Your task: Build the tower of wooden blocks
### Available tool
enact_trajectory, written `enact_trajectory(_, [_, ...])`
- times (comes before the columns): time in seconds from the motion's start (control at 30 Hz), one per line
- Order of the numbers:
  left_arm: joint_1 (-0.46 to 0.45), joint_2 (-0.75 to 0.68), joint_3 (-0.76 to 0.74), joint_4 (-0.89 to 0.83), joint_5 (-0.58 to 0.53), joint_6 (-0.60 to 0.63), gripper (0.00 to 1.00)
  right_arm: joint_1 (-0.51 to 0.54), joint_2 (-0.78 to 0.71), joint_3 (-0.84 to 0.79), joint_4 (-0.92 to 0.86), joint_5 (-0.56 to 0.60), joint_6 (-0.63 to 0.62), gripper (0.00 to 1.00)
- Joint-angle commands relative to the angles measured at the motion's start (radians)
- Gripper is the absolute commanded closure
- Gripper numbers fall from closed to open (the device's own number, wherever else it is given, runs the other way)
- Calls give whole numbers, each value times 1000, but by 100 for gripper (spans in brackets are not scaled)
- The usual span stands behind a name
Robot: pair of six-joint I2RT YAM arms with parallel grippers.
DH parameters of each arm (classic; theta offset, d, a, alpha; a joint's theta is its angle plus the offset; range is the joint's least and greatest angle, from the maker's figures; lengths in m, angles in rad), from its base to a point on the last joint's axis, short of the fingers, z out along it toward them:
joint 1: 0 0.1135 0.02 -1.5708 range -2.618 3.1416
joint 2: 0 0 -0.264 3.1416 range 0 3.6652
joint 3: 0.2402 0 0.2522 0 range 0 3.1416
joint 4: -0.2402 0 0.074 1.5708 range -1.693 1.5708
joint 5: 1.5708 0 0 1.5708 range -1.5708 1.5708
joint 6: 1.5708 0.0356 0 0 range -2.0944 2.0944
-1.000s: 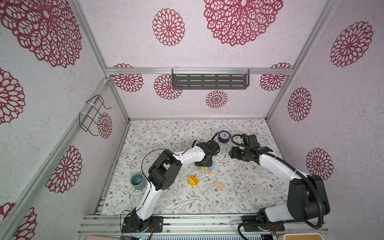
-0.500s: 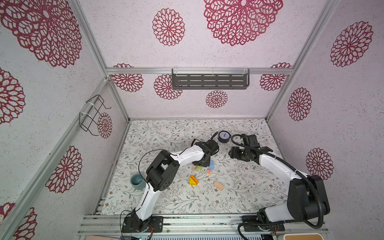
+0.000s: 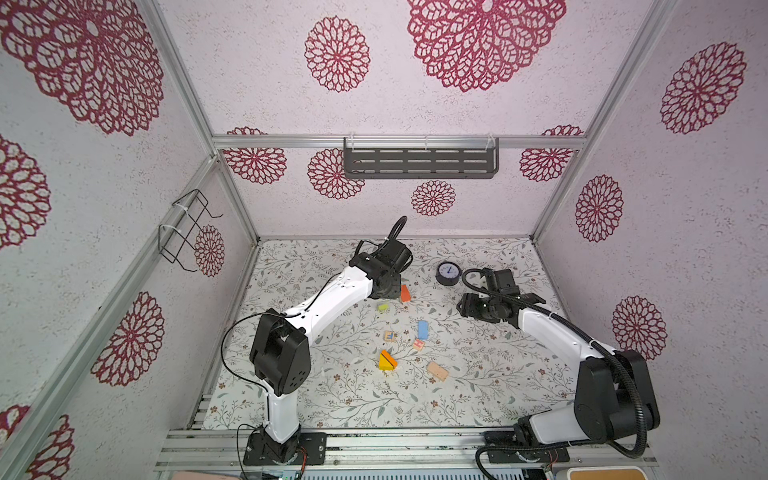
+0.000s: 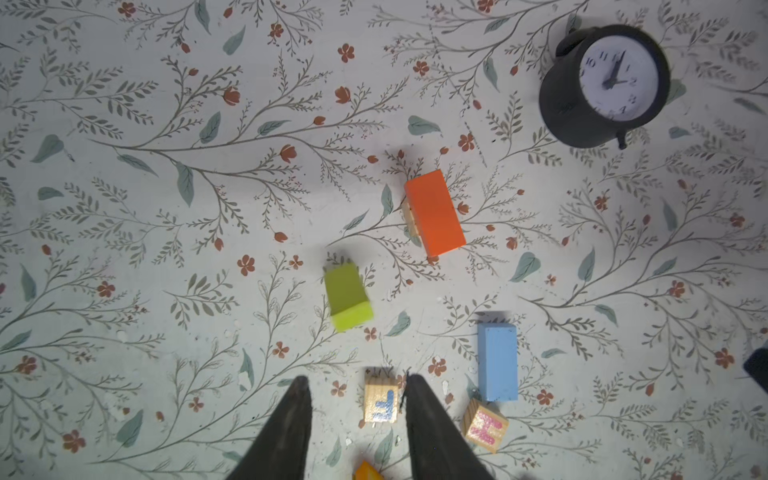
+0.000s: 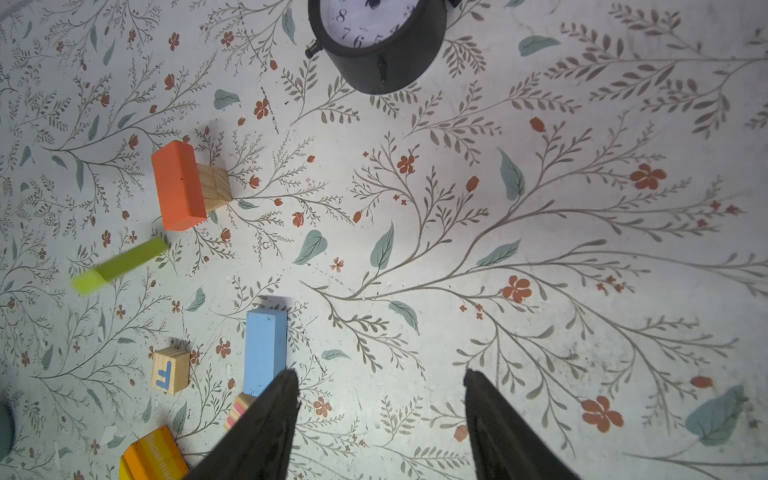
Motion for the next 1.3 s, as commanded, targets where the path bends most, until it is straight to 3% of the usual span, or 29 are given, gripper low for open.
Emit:
enact_trajectory(0.0, [85,31,-72,-42,17,1,60,-6,-32,12,14,-10,8,33])
enact_trajectory(0.2, [127,-11,-203,54,6,-39,59,-5,-32,9,15,-10,7,33])
enact_trajectory(0.43, [129,-45,-224,101,2,-53,35,-5,-25,12,12,-11,5,33])
enact_trajectory(0.6, [99,-38,-253,153,52,-118,25,-5,-25,12,13,-5,5,34])
enact_trajectory(0.73, [39,7,-230,153,-23,-227,17,-5,-23,14,14,-4,6,34])
enact_trajectory(0.8, [17,29,-226,166,-53,-304,16,-5,-26,13,13,-2,7,33])
enact_trajectory(1.0, [-17,110,-226,245,-3,-462,16,-5,-35,2,13,1,7,34])
enact_trajectory(1.27, [-19,184,-182,264,12,-499,15,-5,-45,-5,20,-2,8,34])
